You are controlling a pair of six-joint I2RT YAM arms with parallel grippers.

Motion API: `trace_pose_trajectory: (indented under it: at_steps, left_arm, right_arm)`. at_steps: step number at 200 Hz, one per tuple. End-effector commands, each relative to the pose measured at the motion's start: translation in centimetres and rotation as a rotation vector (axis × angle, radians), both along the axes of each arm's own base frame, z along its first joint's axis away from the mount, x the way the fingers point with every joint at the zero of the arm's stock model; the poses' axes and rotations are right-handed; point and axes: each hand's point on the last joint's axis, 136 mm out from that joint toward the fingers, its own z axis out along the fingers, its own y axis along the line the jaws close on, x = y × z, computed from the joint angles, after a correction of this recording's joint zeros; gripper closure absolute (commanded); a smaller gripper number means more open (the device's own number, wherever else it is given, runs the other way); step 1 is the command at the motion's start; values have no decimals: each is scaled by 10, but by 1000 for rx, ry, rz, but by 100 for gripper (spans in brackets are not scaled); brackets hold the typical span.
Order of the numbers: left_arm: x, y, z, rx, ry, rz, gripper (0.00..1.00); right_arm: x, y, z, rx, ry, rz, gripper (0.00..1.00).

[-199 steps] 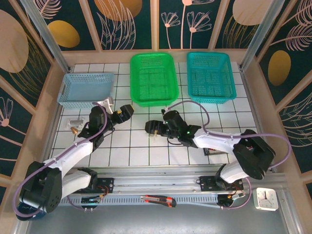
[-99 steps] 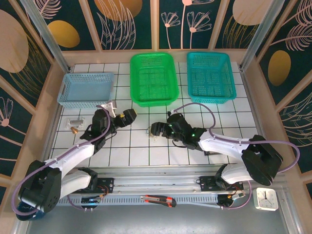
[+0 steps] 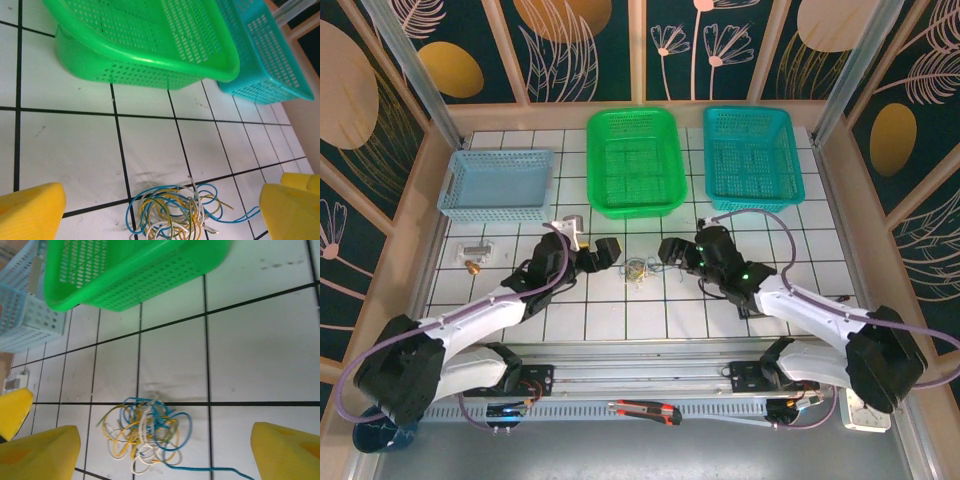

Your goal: Untangle the cables

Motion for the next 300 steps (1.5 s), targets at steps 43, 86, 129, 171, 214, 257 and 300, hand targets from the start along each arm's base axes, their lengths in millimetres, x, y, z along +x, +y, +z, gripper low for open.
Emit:
trace_pose_trajectory:
  at_steps: [43, 86, 129, 171, 214, 257, 300]
  left_arm:
    - [-2, -31, -12, 160, -11, -60, 1]
    - [-2, -41, -30, 252, 8, -73, 1]
    - [0, -32, -41, 317, 35, -31, 2]
    - [-6, -28, -39, 277, 41, -18, 7]
    - [-9, -28, -33, 237, 23, -22, 10]
    - [-10, -32, -31, 267, 6, -68, 5]
    - [-10, -34, -37, 318, 7, -102, 3]
  right_arm:
    - [-22, -25, -26, 18, 37, 25, 22]
    - [-35, -22, -38, 73, 75, 53, 30]
    - [-43, 3, -27, 165, 74, 130, 37]
    - [-44, 35, -4, 191, 48, 211, 41]
    - [-36, 51, -12, 210, 86, 208, 46]
    - [-32, 62, -29, 223, 136, 186, 45]
    - [-21, 54, -39, 171, 131, 119, 45]
